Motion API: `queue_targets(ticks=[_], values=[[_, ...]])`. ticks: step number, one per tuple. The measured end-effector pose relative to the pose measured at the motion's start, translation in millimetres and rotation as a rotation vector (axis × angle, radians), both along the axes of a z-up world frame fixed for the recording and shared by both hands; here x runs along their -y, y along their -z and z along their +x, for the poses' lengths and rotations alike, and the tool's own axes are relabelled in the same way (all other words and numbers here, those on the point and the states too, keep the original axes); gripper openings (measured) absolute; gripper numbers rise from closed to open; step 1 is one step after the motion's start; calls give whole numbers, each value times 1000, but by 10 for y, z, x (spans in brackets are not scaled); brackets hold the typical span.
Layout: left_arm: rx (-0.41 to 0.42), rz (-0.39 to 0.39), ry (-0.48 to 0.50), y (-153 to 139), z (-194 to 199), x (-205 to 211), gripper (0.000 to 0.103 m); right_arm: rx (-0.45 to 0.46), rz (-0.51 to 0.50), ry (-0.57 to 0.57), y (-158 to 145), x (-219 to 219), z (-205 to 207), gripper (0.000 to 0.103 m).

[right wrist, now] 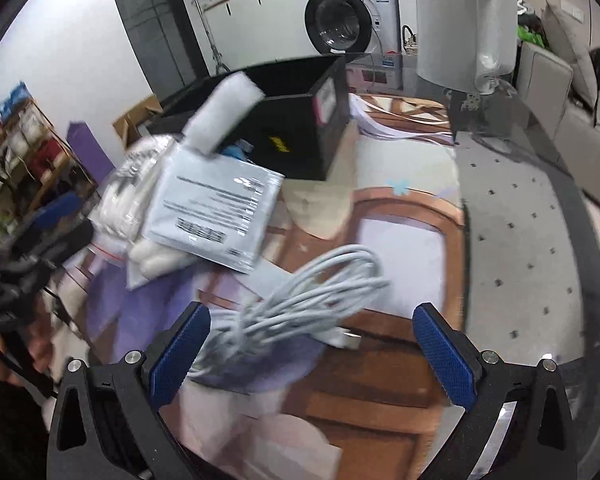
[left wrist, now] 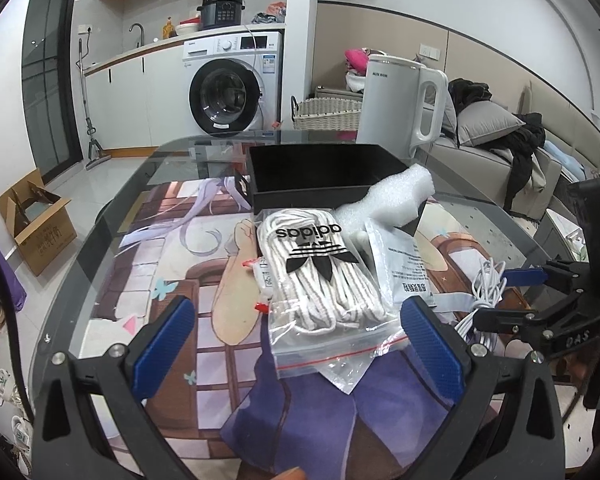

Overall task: Organize soft objects
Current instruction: 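Close the right tool on the white cable coil while the left tool grasps the adidas bag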

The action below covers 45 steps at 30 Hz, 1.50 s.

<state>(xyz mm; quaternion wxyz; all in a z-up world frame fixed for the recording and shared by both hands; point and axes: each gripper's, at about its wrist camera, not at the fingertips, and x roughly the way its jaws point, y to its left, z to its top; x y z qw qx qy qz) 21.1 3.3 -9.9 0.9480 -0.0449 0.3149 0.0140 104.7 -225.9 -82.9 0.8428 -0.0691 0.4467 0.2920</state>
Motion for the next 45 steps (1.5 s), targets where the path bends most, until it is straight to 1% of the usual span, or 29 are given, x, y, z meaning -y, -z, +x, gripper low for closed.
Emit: queue_targets(ticks=[4,7,9,10,12,13,14,19,25,28,30,31,32,33,35,45], values=[[-9,-6,-6,-4,112,9,103,11,1,-13,62,-198,-75,102],[-8,-13,-9,-17,201,-8,103,47,-20,11,66,-294,-120,95],[-8,-17,-9,-19,247,-8,103,51,-8,36,56,-289,-100,83],[-8,-16,-7,-15,271,-5,103,57,-9,51,49,-285,-91,79],[-14,-1,-7,-8,322,22,103,72,-19,62,40,-280,-83,63],[-15,4,-7,-3,334,32,103,78,-22,61,37,-275,-76,62],[-16,8,-3,2,347,43,103,81,-24,56,34,-266,-79,58],[-33,18,-5,66,380,42,103,96,-36,7,15,-256,-100,54],[-40,-25,-8,111,398,-72,103,130,-6,-46,-3,-253,-130,53],[-35,-35,3,121,405,-95,100,135,8,-64,-18,-277,-146,53],[-39,-52,32,132,409,-91,85,140,14,-73,-35,-291,-160,53],[-44,-60,46,137,415,-81,83,146,18,-77,-43,-295,-170,53],[-45,-62,53,140,414,-70,75,151,23,-80,-54,-299,-177,53],[-45,-67,69,141,412,-54,65,151,24,-81,-59,-303,-177,53],[-51,-71,93,140,420,-25,55,156,31,-86,-74,-308,-188,53],[-19,-94,101,51,342,-97,37,195,64,-99,-175,-304,-259,53]])
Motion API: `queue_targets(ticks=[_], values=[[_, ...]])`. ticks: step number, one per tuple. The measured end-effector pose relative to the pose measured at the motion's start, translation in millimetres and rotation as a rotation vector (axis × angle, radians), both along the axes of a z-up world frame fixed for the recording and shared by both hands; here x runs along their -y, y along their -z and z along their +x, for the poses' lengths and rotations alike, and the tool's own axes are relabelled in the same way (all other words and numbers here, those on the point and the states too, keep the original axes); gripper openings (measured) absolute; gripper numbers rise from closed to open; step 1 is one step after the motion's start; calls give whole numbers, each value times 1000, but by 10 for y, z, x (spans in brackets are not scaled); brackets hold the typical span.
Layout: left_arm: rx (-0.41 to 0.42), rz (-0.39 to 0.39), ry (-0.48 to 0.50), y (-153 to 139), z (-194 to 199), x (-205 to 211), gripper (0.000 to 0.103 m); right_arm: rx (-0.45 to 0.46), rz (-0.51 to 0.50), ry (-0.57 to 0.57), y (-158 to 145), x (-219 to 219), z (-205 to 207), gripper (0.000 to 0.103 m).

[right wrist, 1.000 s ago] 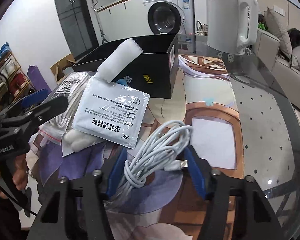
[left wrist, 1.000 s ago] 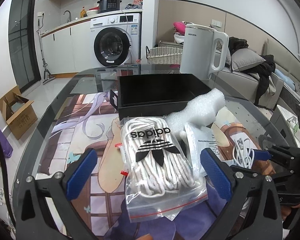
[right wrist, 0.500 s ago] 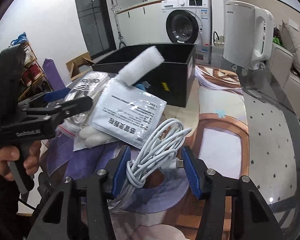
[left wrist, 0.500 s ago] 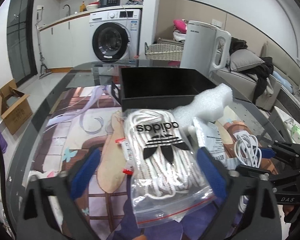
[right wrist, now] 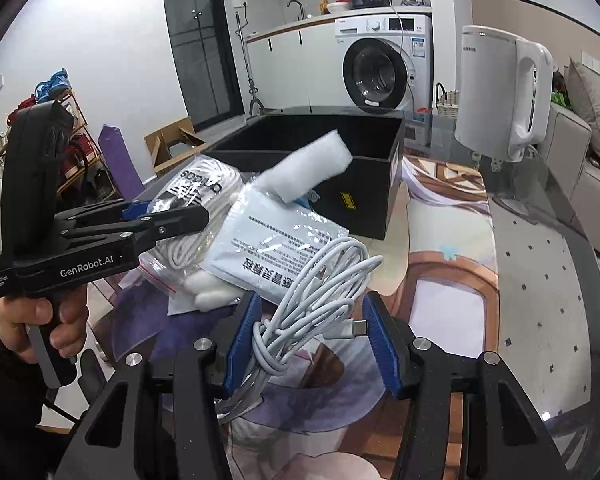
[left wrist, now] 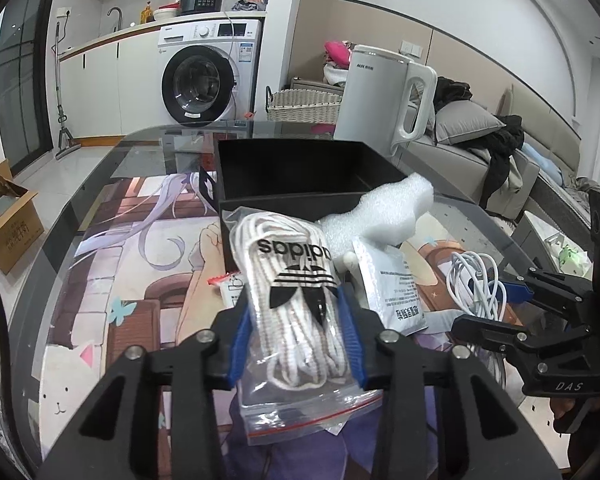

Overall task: Organize soft objects
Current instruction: 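Close the right tool on the white cable coil while the left tool grasps the adidas bag, then lift the cable coil with the right tool while the left tool lifts the adidas bag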

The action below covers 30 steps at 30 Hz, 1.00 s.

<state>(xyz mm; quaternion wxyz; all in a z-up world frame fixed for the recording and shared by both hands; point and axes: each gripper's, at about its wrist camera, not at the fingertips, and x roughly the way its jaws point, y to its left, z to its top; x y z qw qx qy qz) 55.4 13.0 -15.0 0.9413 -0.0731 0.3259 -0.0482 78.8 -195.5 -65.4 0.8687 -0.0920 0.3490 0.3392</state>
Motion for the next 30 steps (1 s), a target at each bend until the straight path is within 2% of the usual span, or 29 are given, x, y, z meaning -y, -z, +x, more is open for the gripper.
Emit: queue_targets(ticks=[15,20,22,23,24,26,28,29,30], values=[[50,1,21,-147,-118,-12,26,41,41,10,-114,57,-35,53],[29,44,-17,-86,-84,-15,26,39,41,8,-117,64,-29,53],[12,36,-25,-33,-55,-41,36,40,39,4,-118,55,-38,53],[8,34,-33,-25,-46,-51,49,40,38,3,-116,53,-32,53],[6,27,-39,-26,-48,-62,56,41,39,3,-120,53,-38,53],[7,19,-37,-35,-51,-57,58,40,40,3,-121,51,-37,53],[8,37,-43,-38,-46,-29,69,38,40,2,-122,50,-41,53],[13,44,-48,-33,-44,-19,78,37,40,0,-122,47,-44,53],[15,56,-60,-17,-34,-1,80,37,40,-2,-122,42,-47,53]])
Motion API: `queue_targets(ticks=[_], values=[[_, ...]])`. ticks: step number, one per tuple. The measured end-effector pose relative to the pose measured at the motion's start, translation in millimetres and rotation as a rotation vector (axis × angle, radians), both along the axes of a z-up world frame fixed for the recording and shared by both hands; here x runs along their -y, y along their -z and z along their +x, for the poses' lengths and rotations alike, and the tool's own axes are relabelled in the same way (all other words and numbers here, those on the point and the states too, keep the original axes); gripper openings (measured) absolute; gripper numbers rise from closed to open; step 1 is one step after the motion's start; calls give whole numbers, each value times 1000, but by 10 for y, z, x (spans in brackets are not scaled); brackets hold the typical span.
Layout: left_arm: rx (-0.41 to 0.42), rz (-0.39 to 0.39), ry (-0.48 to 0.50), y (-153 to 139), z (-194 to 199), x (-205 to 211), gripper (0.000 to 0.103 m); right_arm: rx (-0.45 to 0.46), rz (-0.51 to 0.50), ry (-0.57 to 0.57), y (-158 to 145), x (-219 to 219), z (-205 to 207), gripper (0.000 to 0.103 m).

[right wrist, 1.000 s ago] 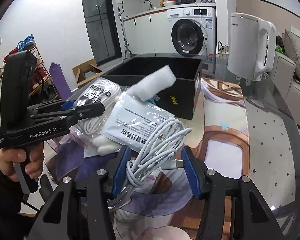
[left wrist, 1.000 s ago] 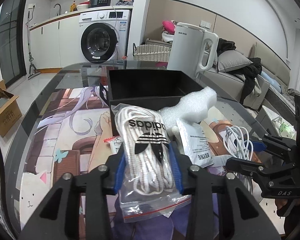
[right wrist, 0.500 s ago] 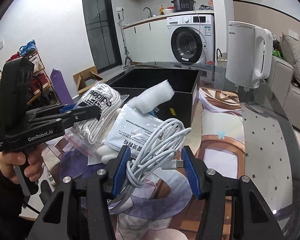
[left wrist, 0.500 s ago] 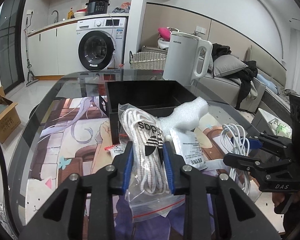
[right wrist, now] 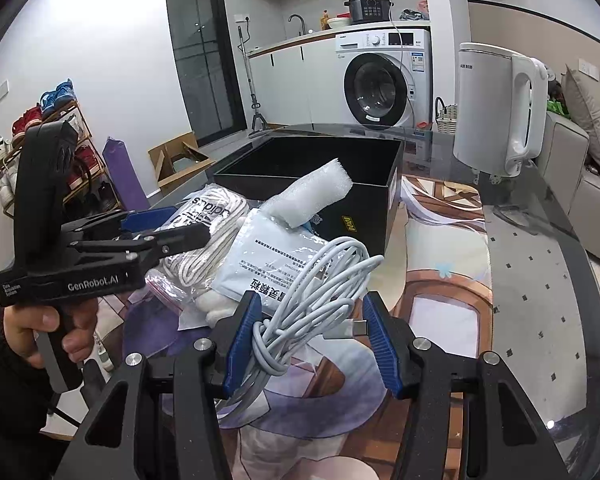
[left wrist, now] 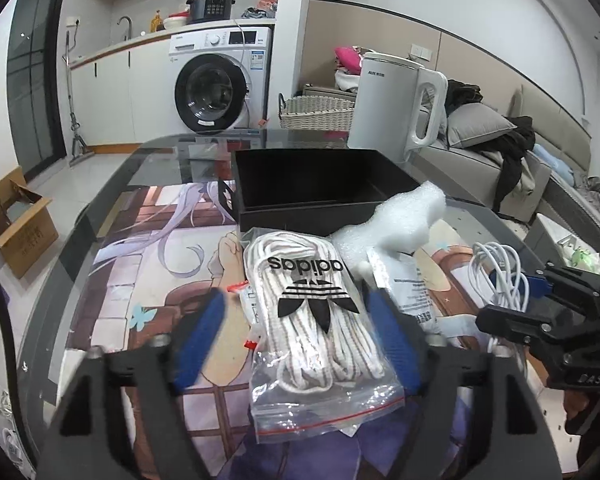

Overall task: Organize soft objects
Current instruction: 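Lift the cable coil with the right tool while the left tool lifts the adidas bag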

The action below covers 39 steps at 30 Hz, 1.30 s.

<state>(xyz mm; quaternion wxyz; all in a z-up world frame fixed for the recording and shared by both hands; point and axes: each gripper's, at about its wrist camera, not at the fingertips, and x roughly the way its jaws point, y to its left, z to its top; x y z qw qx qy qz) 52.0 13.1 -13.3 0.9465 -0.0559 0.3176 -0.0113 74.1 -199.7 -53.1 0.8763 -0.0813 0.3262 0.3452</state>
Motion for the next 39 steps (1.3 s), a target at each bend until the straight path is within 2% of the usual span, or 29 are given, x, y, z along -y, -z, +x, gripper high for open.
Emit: queue_targets(ticks=[6,18,20,21,24,30,39], values=[[-42,74,-23,81,102,81,81,-9,-6,-10,19,-29,-9,53],[-48,153,-17,144,128,175,87,-20,-10,-12,67,-35,29,53],[-50,149,-9,147,123,166,79,-21,-12,-12,74,-44,26,53],[-50,139,6,144,118,163,68,-22,-14,-13,80,-50,26,53],[-54,127,26,136,103,166,51,-22,-17,-14,82,-69,30,53],[-24,84,40,48,12,99,32,-7,-15,-19,51,-90,-10,53],[20,22,51,-92,-74,-19,23,27,17,-20,-42,-60,-83,53]])
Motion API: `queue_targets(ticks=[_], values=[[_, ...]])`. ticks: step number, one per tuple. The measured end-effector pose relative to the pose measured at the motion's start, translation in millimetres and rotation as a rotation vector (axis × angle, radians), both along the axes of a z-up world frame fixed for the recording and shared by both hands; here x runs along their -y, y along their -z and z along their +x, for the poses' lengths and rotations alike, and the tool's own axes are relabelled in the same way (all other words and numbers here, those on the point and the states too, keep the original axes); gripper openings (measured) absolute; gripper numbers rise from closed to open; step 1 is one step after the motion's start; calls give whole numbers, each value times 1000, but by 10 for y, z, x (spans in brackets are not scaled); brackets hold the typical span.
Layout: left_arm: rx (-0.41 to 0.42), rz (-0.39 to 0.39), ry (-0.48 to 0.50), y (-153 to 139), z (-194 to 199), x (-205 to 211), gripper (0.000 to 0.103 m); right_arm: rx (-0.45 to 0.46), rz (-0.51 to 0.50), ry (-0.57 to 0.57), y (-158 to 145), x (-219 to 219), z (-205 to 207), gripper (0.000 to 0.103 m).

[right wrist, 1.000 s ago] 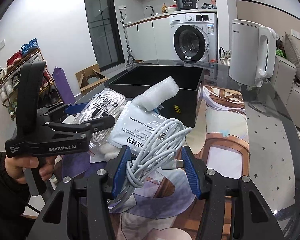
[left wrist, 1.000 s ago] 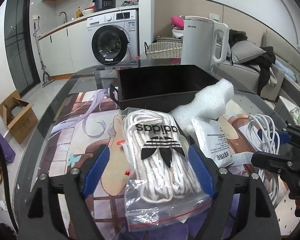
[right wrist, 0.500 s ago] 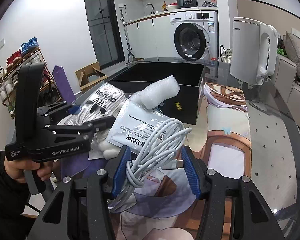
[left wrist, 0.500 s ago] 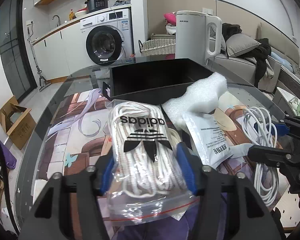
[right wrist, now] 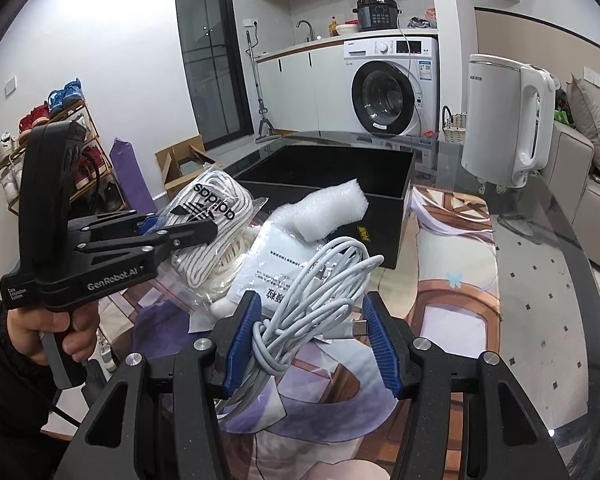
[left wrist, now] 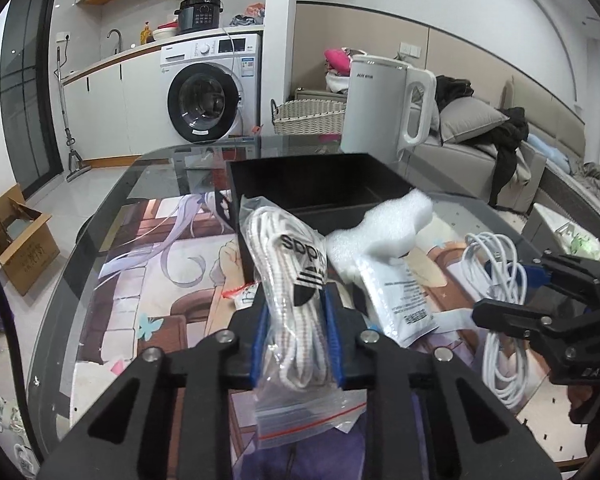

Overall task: Organize soft objects
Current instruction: 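Lift the cable coil with the right tool while the left tool lifts the adidas bag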

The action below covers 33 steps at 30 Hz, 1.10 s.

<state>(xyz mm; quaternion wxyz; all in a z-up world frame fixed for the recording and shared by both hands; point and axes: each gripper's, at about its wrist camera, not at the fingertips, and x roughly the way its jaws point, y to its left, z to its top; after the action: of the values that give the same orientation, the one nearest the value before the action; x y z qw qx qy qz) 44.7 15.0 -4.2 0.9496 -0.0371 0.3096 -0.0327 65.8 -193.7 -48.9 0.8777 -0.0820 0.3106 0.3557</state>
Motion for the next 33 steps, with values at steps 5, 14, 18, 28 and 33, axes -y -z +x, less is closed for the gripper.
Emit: queue_targets(ticks=[5,14,18,28,33], values=[[-6,3,1,27,16,-1,24,-2,2,4,2,11,13,53],[-28,45,-82,87,65,-36,60,-8,-3,-2,-5,-4,2,54],[20,92,-121,66,20,10,99,-11,-6,-7,0,-17,-10,54],[-48,142,-141,207,133,31,100,-17,-9,-8,12,-28,11,54],[-88,2,-107,254,149,-107,84,-19,-11,-9,18,-29,9,54]])
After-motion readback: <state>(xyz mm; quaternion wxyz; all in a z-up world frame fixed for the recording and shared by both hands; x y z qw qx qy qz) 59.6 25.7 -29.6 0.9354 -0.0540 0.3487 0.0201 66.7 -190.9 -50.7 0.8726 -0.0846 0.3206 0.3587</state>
